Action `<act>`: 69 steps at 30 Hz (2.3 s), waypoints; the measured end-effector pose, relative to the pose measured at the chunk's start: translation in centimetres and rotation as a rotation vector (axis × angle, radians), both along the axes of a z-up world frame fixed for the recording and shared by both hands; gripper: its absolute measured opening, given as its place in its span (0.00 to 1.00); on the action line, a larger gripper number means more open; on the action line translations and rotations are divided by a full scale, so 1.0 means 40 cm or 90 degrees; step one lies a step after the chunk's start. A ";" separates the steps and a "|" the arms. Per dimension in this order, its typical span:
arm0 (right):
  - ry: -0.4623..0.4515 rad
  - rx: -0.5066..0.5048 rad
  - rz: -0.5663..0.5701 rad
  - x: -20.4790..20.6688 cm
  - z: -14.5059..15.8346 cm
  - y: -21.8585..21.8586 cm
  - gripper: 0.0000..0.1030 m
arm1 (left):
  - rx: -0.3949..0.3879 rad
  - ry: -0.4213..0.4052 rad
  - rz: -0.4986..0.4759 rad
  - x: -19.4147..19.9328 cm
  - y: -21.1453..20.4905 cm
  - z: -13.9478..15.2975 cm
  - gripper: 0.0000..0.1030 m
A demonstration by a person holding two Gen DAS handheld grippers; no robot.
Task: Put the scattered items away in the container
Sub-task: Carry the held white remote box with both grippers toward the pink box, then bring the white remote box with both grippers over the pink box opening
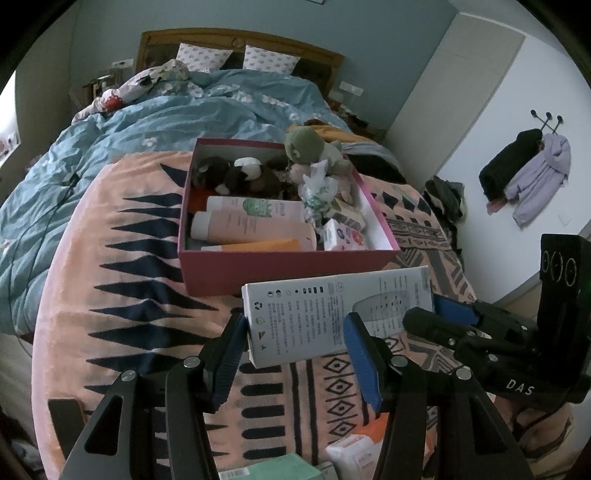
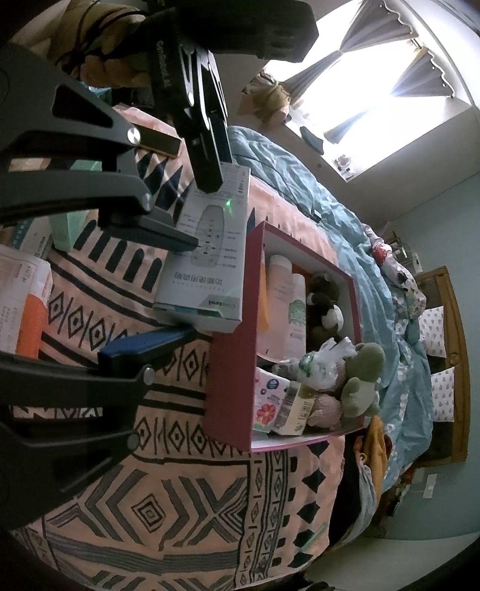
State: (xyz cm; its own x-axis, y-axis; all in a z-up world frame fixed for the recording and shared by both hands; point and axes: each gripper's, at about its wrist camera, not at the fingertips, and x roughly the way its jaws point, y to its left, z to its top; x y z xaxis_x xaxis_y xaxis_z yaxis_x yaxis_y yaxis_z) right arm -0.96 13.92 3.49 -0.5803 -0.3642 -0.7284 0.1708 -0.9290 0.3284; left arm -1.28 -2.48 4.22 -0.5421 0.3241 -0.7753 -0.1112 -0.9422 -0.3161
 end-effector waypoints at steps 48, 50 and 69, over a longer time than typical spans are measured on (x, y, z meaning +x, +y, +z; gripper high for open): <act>0.025 0.017 0.002 -0.083 0.030 0.000 0.44 | -0.006 0.020 0.006 -0.074 -0.014 0.015 0.53; 0.026 0.018 0.002 -0.084 0.030 0.001 0.44 | -0.007 0.021 0.007 -0.082 -0.015 0.014 0.53; 0.022 0.016 0.000 -0.109 0.025 0.004 0.44 | -0.009 0.019 0.010 -0.115 -0.020 0.005 0.53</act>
State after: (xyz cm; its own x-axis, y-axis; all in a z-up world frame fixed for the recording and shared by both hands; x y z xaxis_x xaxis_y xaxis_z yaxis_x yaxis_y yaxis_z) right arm -5.34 14.07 4.48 -0.6047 -0.3467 -0.7171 0.1822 -0.9366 0.2992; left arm -5.87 -3.29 4.44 -0.5702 0.3044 -0.7630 -0.1061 -0.9483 -0.2991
